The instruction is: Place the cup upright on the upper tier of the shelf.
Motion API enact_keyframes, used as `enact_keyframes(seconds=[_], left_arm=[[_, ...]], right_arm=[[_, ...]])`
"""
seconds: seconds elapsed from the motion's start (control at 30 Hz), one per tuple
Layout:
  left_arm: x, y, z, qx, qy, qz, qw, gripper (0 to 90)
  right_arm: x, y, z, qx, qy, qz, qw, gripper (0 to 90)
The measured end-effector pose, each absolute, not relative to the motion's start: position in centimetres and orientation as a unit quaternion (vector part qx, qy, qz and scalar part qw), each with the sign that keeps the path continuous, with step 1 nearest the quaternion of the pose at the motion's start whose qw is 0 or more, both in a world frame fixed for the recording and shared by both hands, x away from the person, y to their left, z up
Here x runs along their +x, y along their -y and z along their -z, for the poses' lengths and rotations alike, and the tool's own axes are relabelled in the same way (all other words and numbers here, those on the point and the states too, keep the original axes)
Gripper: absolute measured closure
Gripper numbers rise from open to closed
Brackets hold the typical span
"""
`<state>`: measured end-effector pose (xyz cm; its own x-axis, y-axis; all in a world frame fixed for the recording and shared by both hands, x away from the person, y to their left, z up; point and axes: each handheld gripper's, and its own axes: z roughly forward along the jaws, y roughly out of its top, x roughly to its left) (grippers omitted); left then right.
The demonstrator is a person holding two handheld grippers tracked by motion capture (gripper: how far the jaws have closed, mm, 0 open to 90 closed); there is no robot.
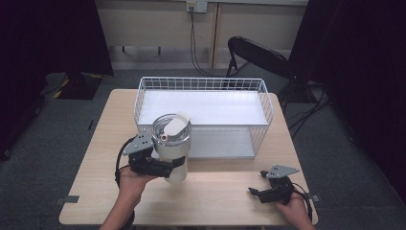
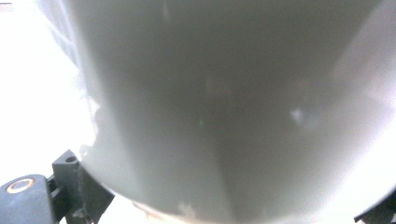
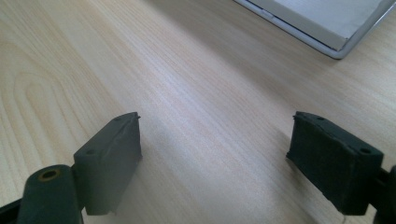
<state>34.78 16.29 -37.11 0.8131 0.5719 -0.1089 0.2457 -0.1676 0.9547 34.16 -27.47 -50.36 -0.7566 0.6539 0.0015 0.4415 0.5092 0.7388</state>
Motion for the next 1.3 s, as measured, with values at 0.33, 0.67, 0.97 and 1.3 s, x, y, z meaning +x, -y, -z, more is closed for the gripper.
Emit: enact_keyframes(seconds=[0.33, 0.67, 0.97, 1.3], left_arm=[[35.4, -15.7, 35.3, 0.749, -0.27, -0.138, 0.59, 7.8], [35.7, -15.4, 33.8, 0.745, -0.275, -0.136, 0.592, 7.9], [36.0, -15.4, 32.2, 0.744, -0.273, -0.136, 0.594, 7.9], [36.3, -15.2, 30.5, 0.748, -0.268, -0.133, 0.593, 7.9]], right_arm=[[34.2, 27.5, 50.4, 0.319, -0.857, -0.379, 0.14, 16.2], [34.2, 27.5, 50.4, 0.319, -0.857, -0.379, 0.14, 16.2], [34.2, 27.5, 50.4, 0.319, -0.857, -0.379, 0.14, 16.1], [34.2, 27.5, 50.4, 0.319, -0.857, -0.379, 0.14, 16.1]])
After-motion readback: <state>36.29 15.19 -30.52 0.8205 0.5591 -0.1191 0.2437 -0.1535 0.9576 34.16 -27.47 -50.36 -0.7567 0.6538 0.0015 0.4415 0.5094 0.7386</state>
